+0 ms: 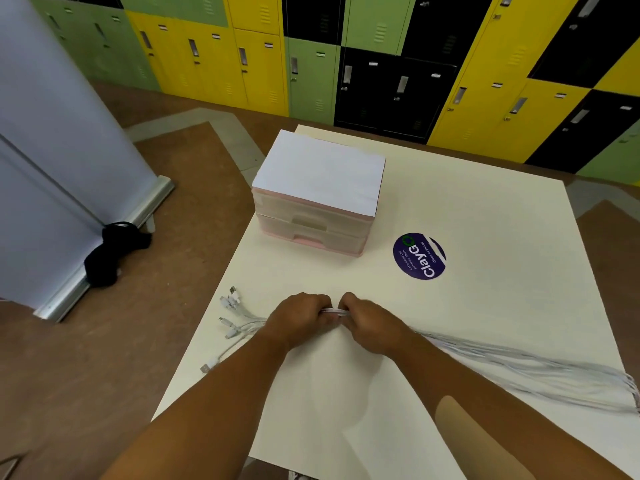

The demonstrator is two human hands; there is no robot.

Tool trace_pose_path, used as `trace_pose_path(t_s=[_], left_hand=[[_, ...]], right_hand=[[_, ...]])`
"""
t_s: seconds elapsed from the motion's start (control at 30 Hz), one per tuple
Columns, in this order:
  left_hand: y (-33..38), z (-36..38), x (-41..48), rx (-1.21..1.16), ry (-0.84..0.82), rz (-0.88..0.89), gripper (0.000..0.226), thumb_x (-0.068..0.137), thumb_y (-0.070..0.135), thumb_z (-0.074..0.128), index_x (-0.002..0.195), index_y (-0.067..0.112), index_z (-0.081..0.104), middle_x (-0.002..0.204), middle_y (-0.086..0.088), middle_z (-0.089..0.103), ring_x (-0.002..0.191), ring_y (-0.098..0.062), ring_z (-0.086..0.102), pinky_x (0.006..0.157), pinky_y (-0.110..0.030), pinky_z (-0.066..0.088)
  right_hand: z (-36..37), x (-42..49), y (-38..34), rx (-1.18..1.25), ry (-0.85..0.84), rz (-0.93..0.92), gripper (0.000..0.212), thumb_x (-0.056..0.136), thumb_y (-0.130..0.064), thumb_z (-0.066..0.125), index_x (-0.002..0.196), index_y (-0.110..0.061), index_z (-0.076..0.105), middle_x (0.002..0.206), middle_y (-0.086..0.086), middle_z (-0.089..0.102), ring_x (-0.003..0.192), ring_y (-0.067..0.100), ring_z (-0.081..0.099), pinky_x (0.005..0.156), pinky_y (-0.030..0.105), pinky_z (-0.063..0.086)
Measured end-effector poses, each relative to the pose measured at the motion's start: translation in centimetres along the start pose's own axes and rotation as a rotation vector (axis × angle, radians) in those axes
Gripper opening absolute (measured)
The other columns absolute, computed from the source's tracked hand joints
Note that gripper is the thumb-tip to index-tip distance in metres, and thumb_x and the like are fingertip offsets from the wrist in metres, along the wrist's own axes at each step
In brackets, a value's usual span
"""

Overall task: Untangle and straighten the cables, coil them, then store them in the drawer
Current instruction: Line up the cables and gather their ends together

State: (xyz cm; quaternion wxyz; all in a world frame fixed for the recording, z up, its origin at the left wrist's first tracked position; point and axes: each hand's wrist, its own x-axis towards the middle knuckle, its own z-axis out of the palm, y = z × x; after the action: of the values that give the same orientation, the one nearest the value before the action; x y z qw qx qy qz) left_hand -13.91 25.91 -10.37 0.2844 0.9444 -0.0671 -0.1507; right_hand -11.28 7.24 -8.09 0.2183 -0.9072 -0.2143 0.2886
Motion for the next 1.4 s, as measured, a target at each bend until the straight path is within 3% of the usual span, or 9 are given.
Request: trace_pose_path(t_s=[0.13, 0.23, 0.4, 0.67, 0.83, 1.0, 1.17, 1.27, 1.4], left_hand=[[-0.3, -0.3, 0.0, 0.070, 0.051, -0.072, 0.048, 0.091, 0.061, 0.053, 0.063, 0.022, 0.047, 0.057, 0.004, 0.049, 0.061, -0.017, 0.047, 0.053, -0.030, 0.030], [-0.4, -0.4, -0.2, 0.102, 0.044, -0.086, 0.059, 0.091, 0.067, 0.048, 0.062, 0.016, 0.044, 0.054, 0.001, 0.044, 0.056, -0.017, 0.043, 0.052, -0.031, 0.029], [-1.1, -1.2, -0.7, 0.022, -0.064, -0.015, 0.041, 0.098, 0.053, 0.048, 0.079, 0.017, 0.056, 0.070, 0.004, 0.055, 0.069, -0.020, 0.053, 0.056, -0.032, 0.030], [-4.0, -3.6, -1.8, 0.116, -0.081, -0.132, 0.049, 0.098, 0.059, 0.041, 0.079, 0.016, 0.055, 0.074, 0.003, 0.057, 0.072, -0.020, 0.054, 0.056, -0.031, 0.033], [-3.7, -3.5, -1.9, 0.043, -0.102, -0.127, 0.034, 0.102, 0.048, 0.041, 0.082, 0.023, 0.051, 0.079, 0.002, 0.057, 0.075, -0.021, 0.054, 0.059, -0.033, 0.033], [-3.4, -3.8, -2.1, 0.045, -0.098, -0.101, 0.028, 0.103, 0.043, 0.038, 0.083, 0.026, 0.049, 0.080, 0.002, 0.058, 0.075, -0.021, 0.053, 0.062, -0.034, 0.035], [-2.9, -4.0, -2.2, 0.045, -0.133, -0.071, 0.020, 0.104, 0.032, 0.036, 0.089, 0.025, 0.048, 0.086, 0.003, 0.058, 0.078, -0.022, 0.052, 0.066, -0.033, 0.033], [-2.3, -4.4, -2.4, 0.000, -0.147, -0.044, 0.021, 0.104, 0.028, 0.038, 0.094, 0.019, 0.054, 0.091, 0.000, 0.061, 0.081, -0.020, 0.053, 0.068, -0.031, 0.034], [-2.6, -5.5, -2.6, -0.013, -0.040, -0.092, 0.026, 0.099, 0.040, 0.053, 0.092, 0.019, 0.067, 0.081, 0.007, 0.063, 0.076, -0.016, 0.058, 0.062, -0.029, 0.040]], right_hand=[[-0.6, -0.1, 0.0, 0.007, -0.054, 0.006, 0.011, 0.105, -0.027, 0.038, 0.109, -0.021, 0.046, 0.091, 0.001, 0.058, 0.081, 0.022, 0.054, 0.070, 0.038, 0.042], [-0.9, 0.0, -0.2, -0.020, -0.065, 0.006, 0.016, 0.105, -0.031, 0.038, 0.098, -0.024, 0.050, 0.090, -0.003, 0.057, 0.084, 0.021, 0.054, 0.071, 0.037, 0.041], [-1.5, -0.4, 0.2, -0.048, -0.070, 0.007, 0.019, 0.105, -0.035, 0.038, 0.093, -0.023, 0.046, 0.088, -0.001, 0.057, 0.083, 0.022, 0.053, 0.071, 0.037, 0.040], [-2.1, -0.5, 1.7, -0.044, -0.001, 0.067, 0.035, 0.104, -0.047, 0.036, 0.077, -0.027, 0.044, 0.079, -0.002, 0.058, 0.077, 0.021, 0.054, 0.070, 0.037, 0.042], [-1.5, 0.2, 1.7, -0.110, 0.017, 0.097, 0.032, 0.105, -0.041, 0.035, 0.084, -0.021, 0.049, 0.085, 0.003, 0.063, 0.082, 0.025, 0.058, 0.074, 0.039, 0.046], [-1.4, 0.8, 0.1, -0.059, 0.032, 0.010, 0.017, 0.099, -0.039, 0.048, 0.104, -0.025, 0.055, 0.092, -0.004, 0.064, 0.084, 0.019, 0.060, 0.075, 0.038, 0.048], [-0.5, 2.1, -3.3, -0.121, -0.017, -0.090, 0.037, 0.095, -0.047, 0.054, 0.128, -0.029, 0.052, 0.121, -0.006, 0.057, 0.105, 0.021, 0.058, 0.088, 0.038, 0.046], [0.1, 2.8, -4.8, -0.174, -0.028, -0.112, 0.029, 0.100, -0.044, 0.047, 0.116, -0.022, 0.055, 0.112, -0.001, 0.063, 0.099, 0.024, 0.059, 0.083, 0.039, 0.045], [0.2, 3.0, -5.1, -0.134, -0.077, -0.086, 0.026, 0.104, -0.040, 0.039, 0.096, -0.018, 0.050, 0.089, 0.001, 0.058, 0.084, 0.024, 0.055, 0.067, 0.037, 0.039]])
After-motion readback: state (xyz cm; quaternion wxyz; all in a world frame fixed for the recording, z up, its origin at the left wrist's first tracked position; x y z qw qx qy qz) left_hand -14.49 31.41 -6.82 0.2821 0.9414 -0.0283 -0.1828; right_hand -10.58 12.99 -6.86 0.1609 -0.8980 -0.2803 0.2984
